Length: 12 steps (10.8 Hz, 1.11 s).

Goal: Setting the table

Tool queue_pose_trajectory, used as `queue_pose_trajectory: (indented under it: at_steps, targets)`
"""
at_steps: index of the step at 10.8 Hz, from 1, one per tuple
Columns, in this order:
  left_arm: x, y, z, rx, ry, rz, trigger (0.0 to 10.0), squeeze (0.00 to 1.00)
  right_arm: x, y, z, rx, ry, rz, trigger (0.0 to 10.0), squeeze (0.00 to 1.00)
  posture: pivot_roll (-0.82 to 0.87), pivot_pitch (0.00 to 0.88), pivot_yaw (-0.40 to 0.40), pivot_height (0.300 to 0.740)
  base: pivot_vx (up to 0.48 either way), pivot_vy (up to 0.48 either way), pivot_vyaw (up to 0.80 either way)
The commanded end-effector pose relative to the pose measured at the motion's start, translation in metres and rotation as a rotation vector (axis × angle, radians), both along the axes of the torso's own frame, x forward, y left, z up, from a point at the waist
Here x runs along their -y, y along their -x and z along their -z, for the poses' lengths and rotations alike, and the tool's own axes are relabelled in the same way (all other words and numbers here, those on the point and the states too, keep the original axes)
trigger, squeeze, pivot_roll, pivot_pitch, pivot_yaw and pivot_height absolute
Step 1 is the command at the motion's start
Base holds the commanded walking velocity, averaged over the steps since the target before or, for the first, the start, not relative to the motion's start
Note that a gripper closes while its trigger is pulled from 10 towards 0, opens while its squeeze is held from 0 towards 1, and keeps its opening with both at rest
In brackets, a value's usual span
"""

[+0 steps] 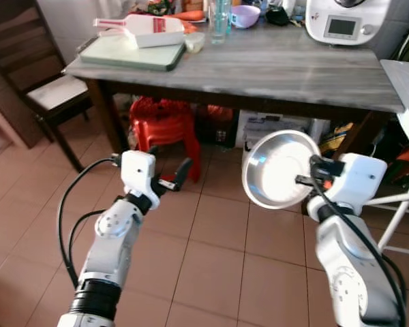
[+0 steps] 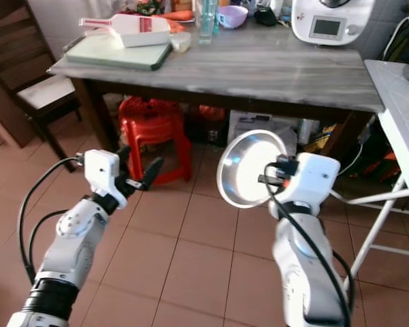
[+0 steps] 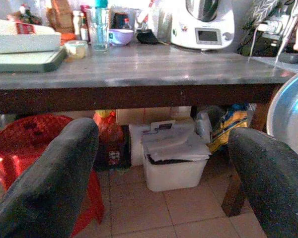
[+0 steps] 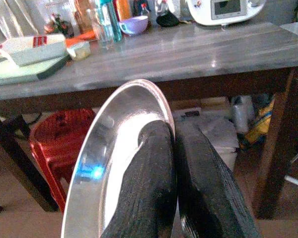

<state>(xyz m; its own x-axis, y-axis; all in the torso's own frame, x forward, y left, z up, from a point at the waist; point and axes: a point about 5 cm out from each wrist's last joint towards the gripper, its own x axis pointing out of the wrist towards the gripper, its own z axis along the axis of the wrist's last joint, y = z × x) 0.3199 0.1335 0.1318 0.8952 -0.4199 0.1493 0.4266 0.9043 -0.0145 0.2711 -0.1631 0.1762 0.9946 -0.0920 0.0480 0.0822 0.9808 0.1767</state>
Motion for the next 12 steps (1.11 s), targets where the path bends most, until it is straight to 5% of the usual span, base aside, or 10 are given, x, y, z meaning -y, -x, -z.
queue_pose_trajectory:
  at_steps: [1, 10, 12]
  targets:
    - [0.004, 0.001, -0.002, 0.003, 0.006, 0.024, 10.0, 0.00, 0.003, 0.001, -0.005, 0.016, 0.001, 0.009, 10.0, 0.00, -0.08, 0.103, 0.017, 0.740, 0.480, 0.000, 0.00]
    - [0.016, 0.007, 0.000, -0.012, 0.029, 0.080, 10.0, 0.00, 0.004, -0.001, -0.009, 0.034, 0.011, 0.024, 10.0, 0.00, -0.08, 0.106, 0.021, 0.740, 0.480, 0.000, 0.00]
    - [0.017, 0.008, 0.000, -0.013, 0.030, 0.086, 10.0, 0.00, 0.004, -0.001, -0.009, 0.034, 0.010, 0.023, 10.0, 0.00, -0.08, 0.107, 0.020, 0.740, 0.480, 0.000, -0.72]
